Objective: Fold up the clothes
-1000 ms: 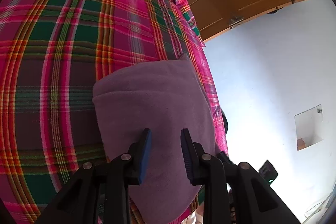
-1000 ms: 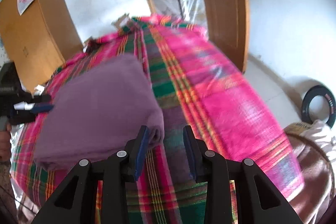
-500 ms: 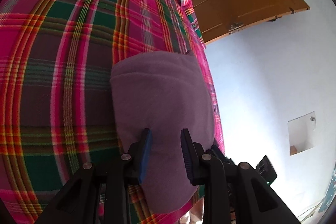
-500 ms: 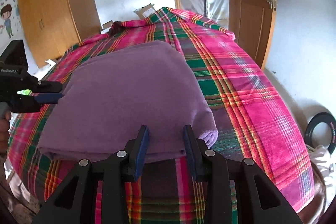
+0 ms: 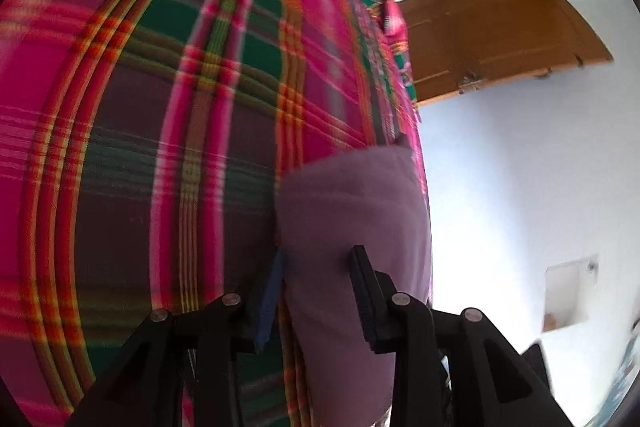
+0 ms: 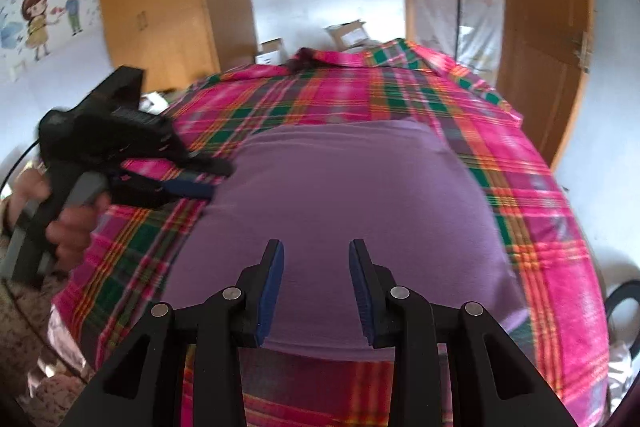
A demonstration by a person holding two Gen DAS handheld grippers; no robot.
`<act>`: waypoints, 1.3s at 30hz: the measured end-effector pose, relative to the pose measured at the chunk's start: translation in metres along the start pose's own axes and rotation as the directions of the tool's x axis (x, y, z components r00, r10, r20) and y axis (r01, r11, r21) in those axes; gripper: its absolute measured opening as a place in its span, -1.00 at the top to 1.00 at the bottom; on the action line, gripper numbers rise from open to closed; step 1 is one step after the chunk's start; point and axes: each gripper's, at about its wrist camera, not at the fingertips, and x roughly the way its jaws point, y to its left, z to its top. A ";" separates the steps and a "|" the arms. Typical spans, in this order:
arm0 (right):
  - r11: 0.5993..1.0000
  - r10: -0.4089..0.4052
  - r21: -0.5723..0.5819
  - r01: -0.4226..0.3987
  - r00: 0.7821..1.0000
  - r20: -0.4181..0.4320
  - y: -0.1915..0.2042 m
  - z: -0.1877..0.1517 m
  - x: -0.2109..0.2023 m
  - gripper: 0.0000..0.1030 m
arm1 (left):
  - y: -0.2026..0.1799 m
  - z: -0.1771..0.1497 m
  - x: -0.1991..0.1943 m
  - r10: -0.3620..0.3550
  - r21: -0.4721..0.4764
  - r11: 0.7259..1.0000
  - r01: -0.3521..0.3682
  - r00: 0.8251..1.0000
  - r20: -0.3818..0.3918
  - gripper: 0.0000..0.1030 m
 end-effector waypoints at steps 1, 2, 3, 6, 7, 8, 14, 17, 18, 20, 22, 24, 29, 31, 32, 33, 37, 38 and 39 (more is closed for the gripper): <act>1.000 0.007 -0.013 -0.007 1.000 -0.007 0.004 -0.001 0.002 0.32 | 0.000 0.006 0.001 -0.003 -0.001 1.000 0.003 1.000 0.012 0.33; 1.000 0.006 -0.018 -0.007 1.000 -0.013 0.006 -0.001 0.004 0.32 | -0.001 0.012 0.001 0.004 0.010 1.000 -0.005 1.000 0.026 0.33; 1.000 0.005 -0.023 -0.006 1.000 -0.018 0.007 -0.002 0.006 0.32 | -0.003 0.019 0.002 0.020 0.017 1.000 -0.020 0.999 0.046 0.33; 1.000 0.012 -0.007 -0.012 1.000 -0.022 0.004 0.000 0.008 0.32 | -0.006 0.035 0.005 0.024 0.040 0.999 -0.026 0.998 0.059 0.33; 1.000 0.015 0.000 -0.015 1.000 -0.023 0.002 0.001 0.009 0.32 | -0.008 0.039 0.008 0.025 0.055 0.998 -0.027 0.999 0.045 0.33; 1.000 0.015 0.004 -0.015 1.000 -0.025 0.001 0.002 0.009 0.32 | -0.010 0.043 0.011 0.026 0.070 0.997 -0.028 0.999 0.031 0.33; 1.000 0.018 0.013 -0.017 0.999 -0.039 -0.001 0.004 0.012 0.32 | -0.012 0.054 0.019 0.005 0.107 0.994 -0.003 1.000 -0.017 0.33; 1.000 0.019 0.013 -0.019 0.999 -0.048 -0.001 0.005 0.015 0.32 | -0.012 0.054 0.019 -0.002 0.133 0.991 0.005 1.000 -0.022 0.42; 1.000 0.019 0.015 -0.018 0.998 -0.052 -0.001 0.006 0.017 0.32 | -0.012 0.054 0.020 -0.006 0.139 0.990 0.009 1.000 -0.025 0.51; 1.000 0.020 0.018 -0.019 0.998 -0.055 -0.001 0.005 0.017 0.32 | -0.013 0.057 0.022 -0.019 0.151 0.988 0.025 0.999 -0.037 0.69; 1.000 0.021 0.022 -0.020 0.998 -0.056 -0.001 0.005 0.018 0.32 | -0.012 0.060 0.025 -0.025 0.159 0.987 0.032 0.999 -0.042 0.78; 0.999 0.024 0.025 -0.022 0.998 -0.059 -0.001 0.004 0.019 0.32 | -0.012 0.062 0.028 -0.028 0.158 0.987 0.032 0.999 -0.029 0.81; 1.000 0.019 0.026 -0.018 0.998 -0.067 0.002 0.002 0.021 0.32 | -0.008 0.073 0.029 -0.026 0.137 0.990 0.026 1.000 -0.002 0.90; 0.999 0.019 0.028 -0.017 0.997 -0.068 0.002 0.001 0.021 0.32 | -0.007 0.076 0.032 -0.027 0.132 0.991 0.027 1.000 -0.005 0.90; 0.999 0.018 0.029 -0.016 0.997 -0.069 0.002 0.001 0.022 0.32 | -0.007 0.077 0.034 -0.026 0.132 0.991 0.027 1.000 -0.005 0.90; 0.999 0.018 0.030 -0.016 0.997 -0.070 0.002 0.001 0.022 0.32 | -0.007 0.077 0.034 -0.028 0.132 0.991 0.028 1.000 -0.008 0.90; 1.000 0.013 0.029 -0.011 0.998 -0.069 0.003 0.002 0.021 0.32 | 0.001 0.074 0.021 -0.040 0.117 0.992 0.041 0.999 -0.012 0.89; 0.999 0.013 0.032 -0.011 0.998 -0.068 0.003 0.002 0.021 0.32 | 0.003 0.073 0.019 -0.042 0.112 0.993 0.043 0.999 -0.013 0.89; 0.999 0.015 0.033 -0.012 0.998 -0.068 0.003 0.001 0.020 0.32 | 0.003 0.073 0.018 -0.043 0.112 0.993 0.044 0.999 -0.014 0.89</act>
